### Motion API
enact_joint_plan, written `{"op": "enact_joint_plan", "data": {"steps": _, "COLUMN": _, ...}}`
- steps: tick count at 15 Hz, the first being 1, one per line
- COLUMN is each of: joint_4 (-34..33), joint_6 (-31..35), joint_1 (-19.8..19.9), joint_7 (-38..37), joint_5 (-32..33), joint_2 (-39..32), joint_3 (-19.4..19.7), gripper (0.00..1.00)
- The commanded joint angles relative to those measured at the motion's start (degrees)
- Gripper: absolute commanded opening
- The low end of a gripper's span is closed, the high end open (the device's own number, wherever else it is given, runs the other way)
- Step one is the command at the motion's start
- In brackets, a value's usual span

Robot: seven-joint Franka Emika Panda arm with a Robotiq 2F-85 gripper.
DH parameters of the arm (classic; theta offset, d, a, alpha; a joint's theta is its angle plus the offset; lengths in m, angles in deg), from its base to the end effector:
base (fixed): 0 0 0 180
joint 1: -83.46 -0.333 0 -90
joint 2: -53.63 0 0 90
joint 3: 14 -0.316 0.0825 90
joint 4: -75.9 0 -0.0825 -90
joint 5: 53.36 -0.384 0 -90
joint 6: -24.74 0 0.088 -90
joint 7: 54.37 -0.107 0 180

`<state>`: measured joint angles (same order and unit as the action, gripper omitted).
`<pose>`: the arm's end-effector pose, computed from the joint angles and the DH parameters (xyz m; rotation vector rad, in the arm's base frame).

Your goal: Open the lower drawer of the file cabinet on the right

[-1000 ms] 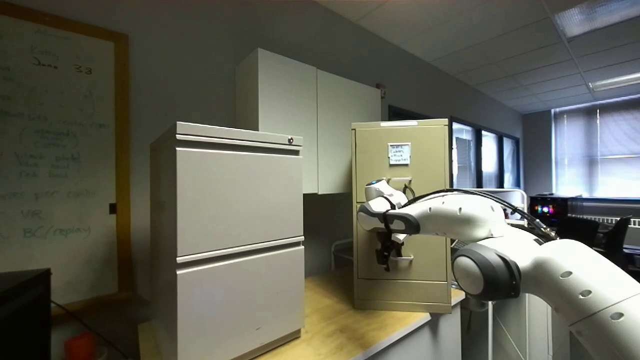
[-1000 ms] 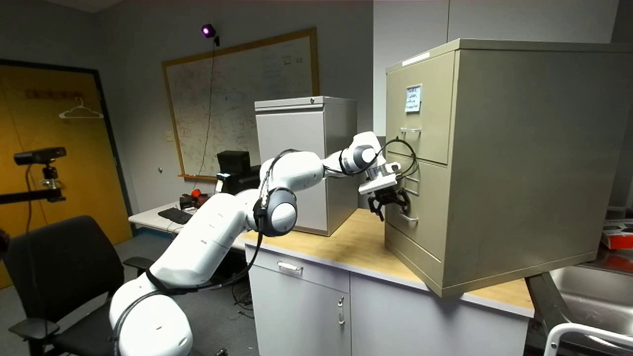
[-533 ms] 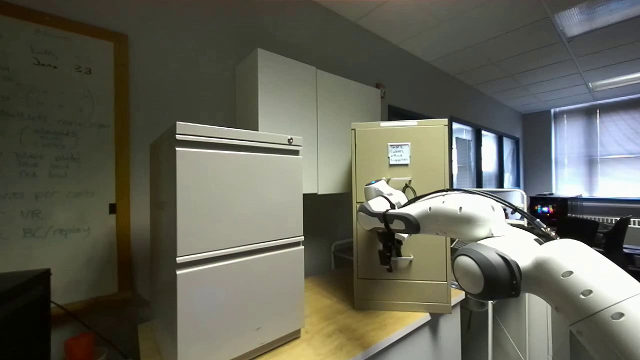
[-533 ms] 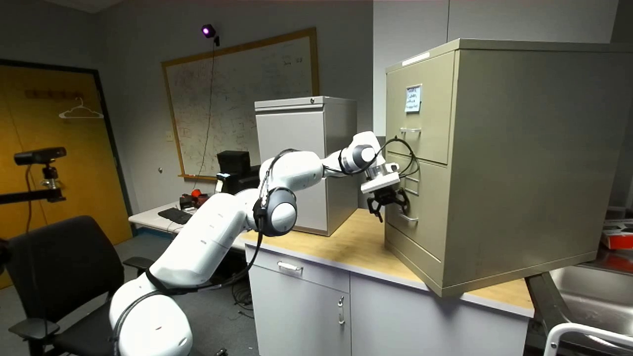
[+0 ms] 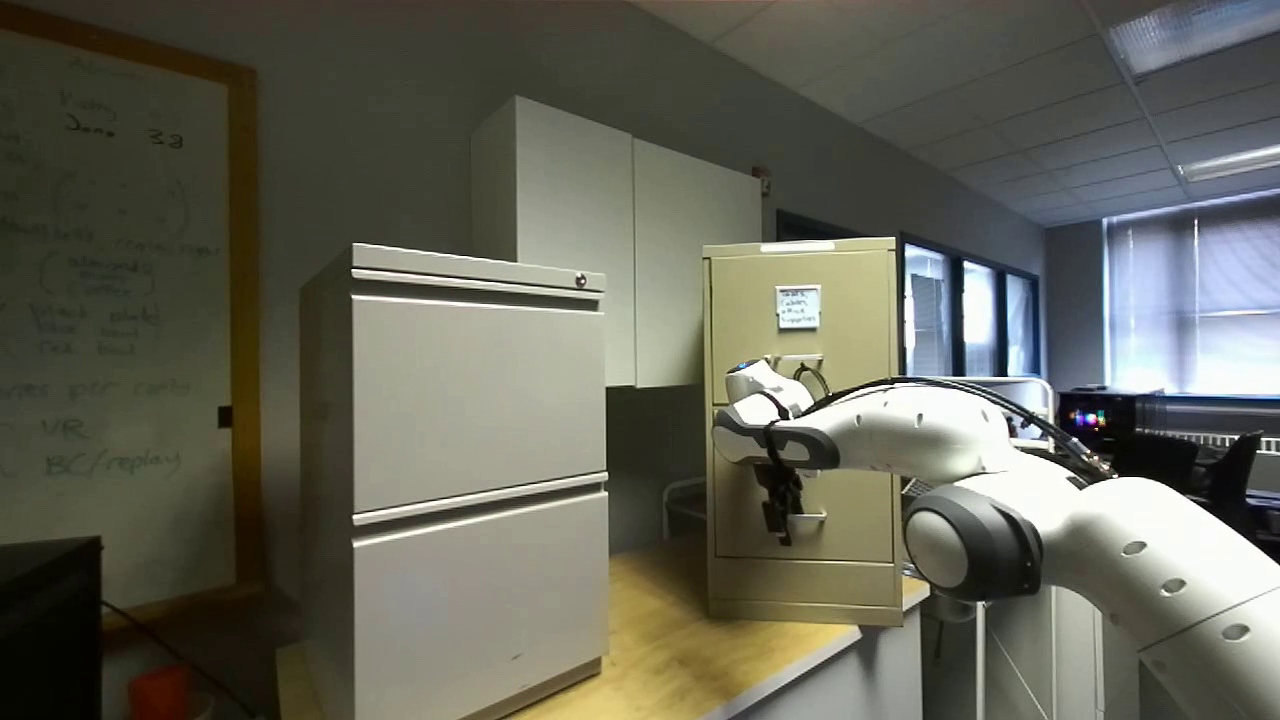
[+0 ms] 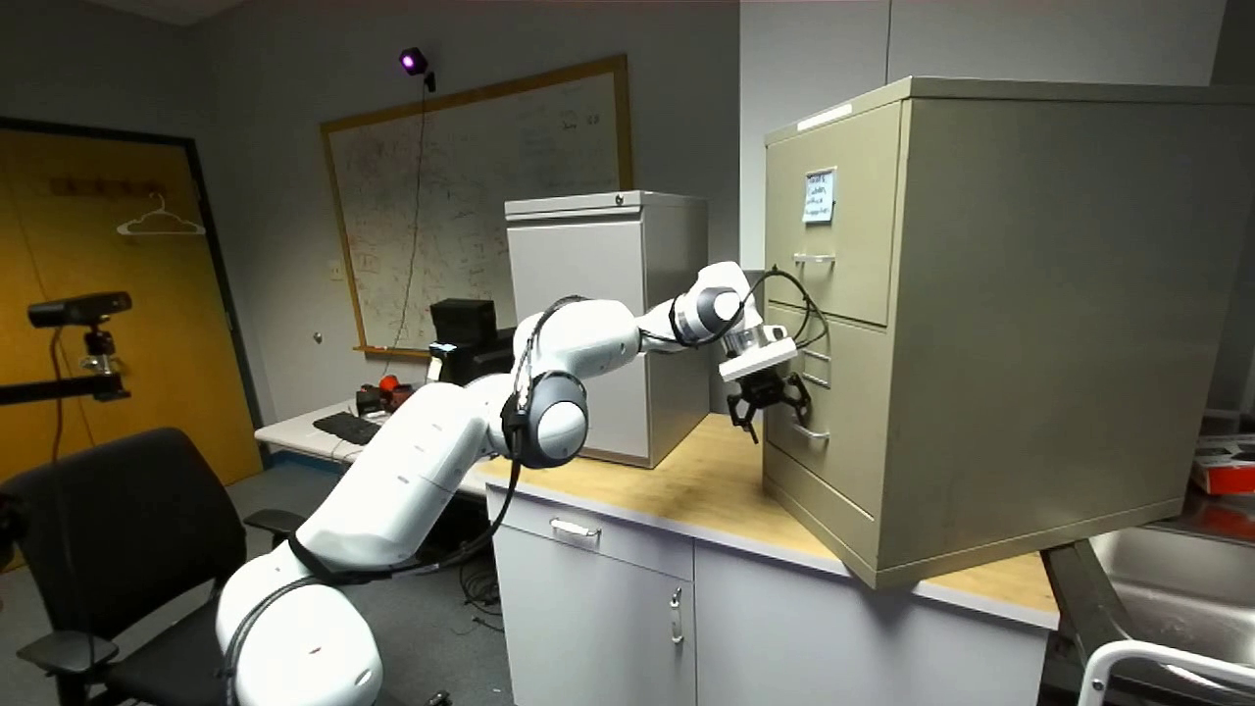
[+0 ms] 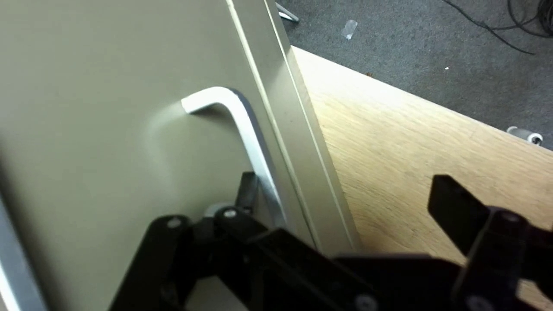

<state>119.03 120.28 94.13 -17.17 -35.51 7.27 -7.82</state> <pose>0.7366 -0.2152 0.4890 2.6865 0.5532 -0.1039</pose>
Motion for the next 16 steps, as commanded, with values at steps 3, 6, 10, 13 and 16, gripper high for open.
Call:
{"op": "enact_joint_plan", "data": {"steps": 3, "joint_4": -2.5, "joint_6": 0.7, "joint_1": 1.2, "joint_7": 6.3, "joint_5": -3.1, "joint_2": -4.5, "joint_3": -3.0, "gripper": 1.00}}
{"op": "enact_joint_plan", "data": {"steps": 6, "joint_4": -3.0, "joint_6": 1.3, "joint_1": 1.9, "joint_7": 5.0, "joint_5": -4.6, "joint_2": -4.7, "joint_3": -3.9, "gripper": 1.00}}
{"op": "enact_joint_plan", "data": {"steps": 10, "joint_4": -3.2, "joint_6": 1.2, "joint_1": 2.4, "joint_7": 4.2, "joint_5": -5.3, "joint_2": -5.2, "joint_3": -4.5, "gripper": 1.00}}
{"op": "enact_joint_plan", "data": {"steps": 13, "joint_4": -3.1, "joint_6": 0.6, "joint_1": 2.2, "joint_7": 4.2, "joint_5": -4.8, "joint_2": -5.3, "joint_3": -4.5, "gripper": 0.74}}
{"op": "enact_joint_plan", "data": {"steps": 16, "joint_4": -4.1, "joint_6": 0.5, "joint_1": 2.4, "joint_7": 4.2, "joint_5": -4.7, "joint_2": -5.1, "joint_3": -4.3, "gripper": 0.58}}
